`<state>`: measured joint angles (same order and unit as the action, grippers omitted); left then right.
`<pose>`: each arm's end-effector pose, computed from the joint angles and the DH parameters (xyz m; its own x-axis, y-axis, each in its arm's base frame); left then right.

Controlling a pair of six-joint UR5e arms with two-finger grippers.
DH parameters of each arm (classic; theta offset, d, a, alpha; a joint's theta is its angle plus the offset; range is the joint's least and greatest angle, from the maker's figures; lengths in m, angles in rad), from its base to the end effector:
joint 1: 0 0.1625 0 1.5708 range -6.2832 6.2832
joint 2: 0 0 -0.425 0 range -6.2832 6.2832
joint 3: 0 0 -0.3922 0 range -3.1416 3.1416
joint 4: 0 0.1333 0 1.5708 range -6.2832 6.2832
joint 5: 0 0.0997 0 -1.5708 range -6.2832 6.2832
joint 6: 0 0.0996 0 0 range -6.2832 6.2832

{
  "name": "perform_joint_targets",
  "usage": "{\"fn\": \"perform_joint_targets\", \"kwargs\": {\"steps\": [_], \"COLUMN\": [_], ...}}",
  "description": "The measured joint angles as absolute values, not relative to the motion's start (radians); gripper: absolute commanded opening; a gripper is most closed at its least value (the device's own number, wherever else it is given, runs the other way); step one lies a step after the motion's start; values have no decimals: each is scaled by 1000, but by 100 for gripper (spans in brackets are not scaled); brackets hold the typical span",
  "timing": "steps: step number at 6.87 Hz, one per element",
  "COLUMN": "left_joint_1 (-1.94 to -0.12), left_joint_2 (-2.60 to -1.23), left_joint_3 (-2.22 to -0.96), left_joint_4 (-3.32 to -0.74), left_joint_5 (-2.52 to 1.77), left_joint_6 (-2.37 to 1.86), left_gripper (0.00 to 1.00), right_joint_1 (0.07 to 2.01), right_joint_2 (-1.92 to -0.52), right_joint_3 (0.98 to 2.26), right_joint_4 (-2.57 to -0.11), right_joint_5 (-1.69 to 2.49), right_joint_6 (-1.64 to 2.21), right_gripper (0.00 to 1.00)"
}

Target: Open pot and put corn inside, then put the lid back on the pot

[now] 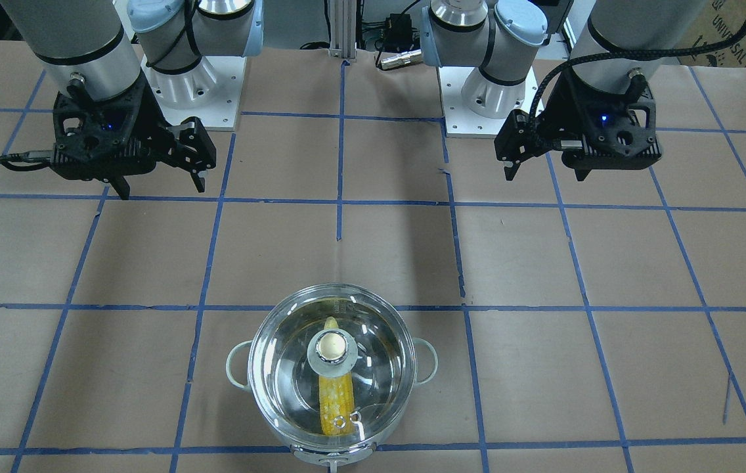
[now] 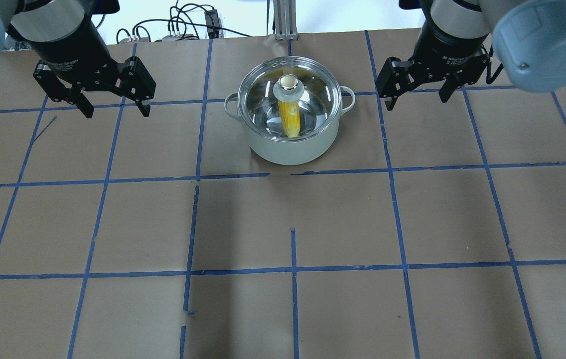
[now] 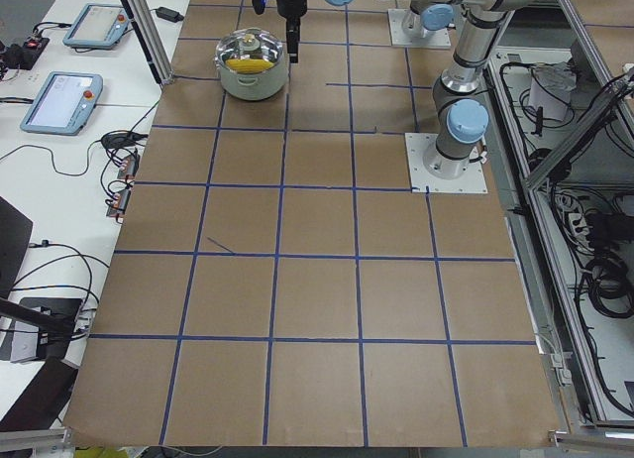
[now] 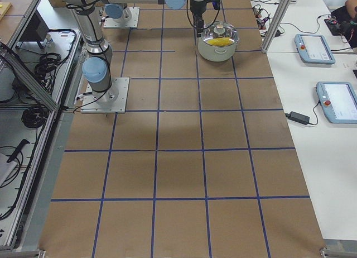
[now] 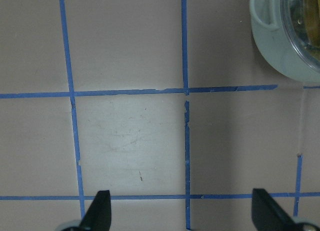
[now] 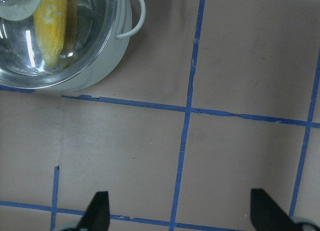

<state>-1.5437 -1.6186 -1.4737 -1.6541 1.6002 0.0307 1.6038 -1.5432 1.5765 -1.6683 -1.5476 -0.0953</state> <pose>-0.1166 -0.5116 0.5034 -0.9996 0.0046 -0.0283 0.0036 0.9994 0.0349 0.1524 -0.5048 0.4813 -0.9915 -0.1292 -0.0169 -0.1279 0.9896 -0.0661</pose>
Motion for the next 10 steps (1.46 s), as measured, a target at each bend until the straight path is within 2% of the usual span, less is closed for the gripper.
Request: {"fn": "perform_joint_targets", "kwargs": {"steps": [3, 10], "left_joint_1": [-1551, -1547], "left_joint_2": [-1605, -1601], "left_joint_3": [-1480, -1457], "left_joint_4": [-1660, -1671], "left_joint_5": [1603, 1572], "left_joint_6": [64, 86], "left_gripper": [100, 100], "right_joint_1": [1602, 1597], "right_joint_2": [-1577, -1580], "right_joint_3": [1616, 1620], "right_joint_4": [-1705, -1731], "right_joint_5": [-1556, -1571], "right_joint_6": [-96, -101], "right_gripper": [100, 100]}}
